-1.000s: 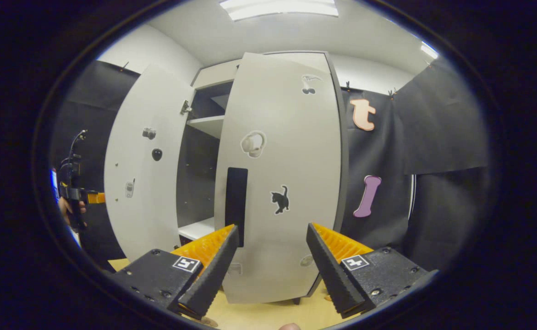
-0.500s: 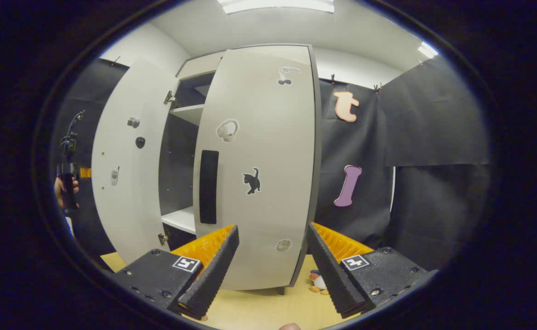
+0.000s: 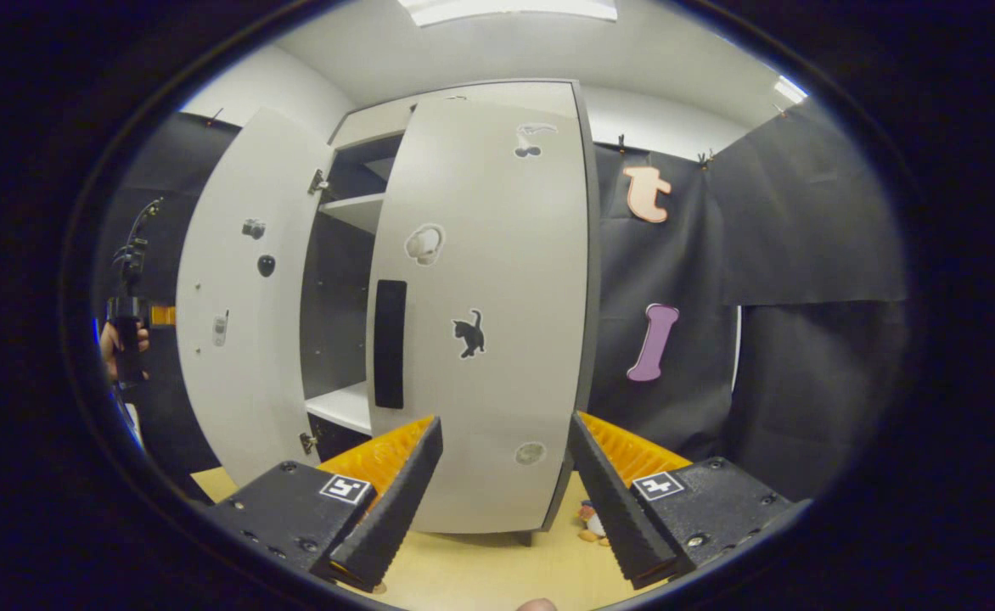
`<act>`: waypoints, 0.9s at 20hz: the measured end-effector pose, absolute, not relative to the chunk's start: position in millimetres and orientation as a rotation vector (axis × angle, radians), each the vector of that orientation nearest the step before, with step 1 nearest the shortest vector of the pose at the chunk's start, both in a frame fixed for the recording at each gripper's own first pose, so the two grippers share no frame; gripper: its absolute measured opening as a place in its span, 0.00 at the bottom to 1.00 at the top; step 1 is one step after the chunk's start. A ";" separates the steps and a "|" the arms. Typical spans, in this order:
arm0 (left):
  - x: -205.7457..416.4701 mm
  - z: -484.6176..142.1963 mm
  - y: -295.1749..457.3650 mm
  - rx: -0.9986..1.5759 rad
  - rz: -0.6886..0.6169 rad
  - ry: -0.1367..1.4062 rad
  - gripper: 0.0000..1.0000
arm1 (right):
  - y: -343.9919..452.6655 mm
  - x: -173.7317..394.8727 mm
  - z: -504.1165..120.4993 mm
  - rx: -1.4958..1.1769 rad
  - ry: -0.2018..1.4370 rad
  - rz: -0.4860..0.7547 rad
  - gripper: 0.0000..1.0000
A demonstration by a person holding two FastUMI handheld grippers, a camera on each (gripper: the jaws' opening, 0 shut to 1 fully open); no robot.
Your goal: Grasp the bottle in the cabinet with the left hand and place it on the coaster, then close the right door with the right hand and the left door with the left hand.
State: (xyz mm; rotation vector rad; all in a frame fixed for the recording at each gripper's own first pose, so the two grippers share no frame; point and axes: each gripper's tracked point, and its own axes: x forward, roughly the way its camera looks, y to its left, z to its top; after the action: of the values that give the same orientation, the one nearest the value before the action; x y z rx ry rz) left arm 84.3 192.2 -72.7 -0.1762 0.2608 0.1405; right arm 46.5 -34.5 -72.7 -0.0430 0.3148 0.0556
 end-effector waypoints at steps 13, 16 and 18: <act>89.5 -67.9 99.3 -0.208 -0.038 0.269 0.94 | -67.5 32.5 -70.7 -0.031 0.316 0.018 0.97; 96.2 -66.7 75.9 -0.207 -0.070 0.251 0.99 | -77.1 31.6 -69.4 -0.026 0.313 0.004 0.97; 100.1 -67.6 60.6 -0.208 -0.102 0.237 0.99 | -83.0 24.1 -70.8 -0.028 0.317 -0.011 0.97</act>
State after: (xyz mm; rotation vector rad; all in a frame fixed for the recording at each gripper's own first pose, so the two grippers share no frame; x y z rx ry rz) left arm 100.1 60.6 -67.6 -0.2082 0.2367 -0.1025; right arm 24.1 -83.0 -70.8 -0.0277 0.3173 -0.0109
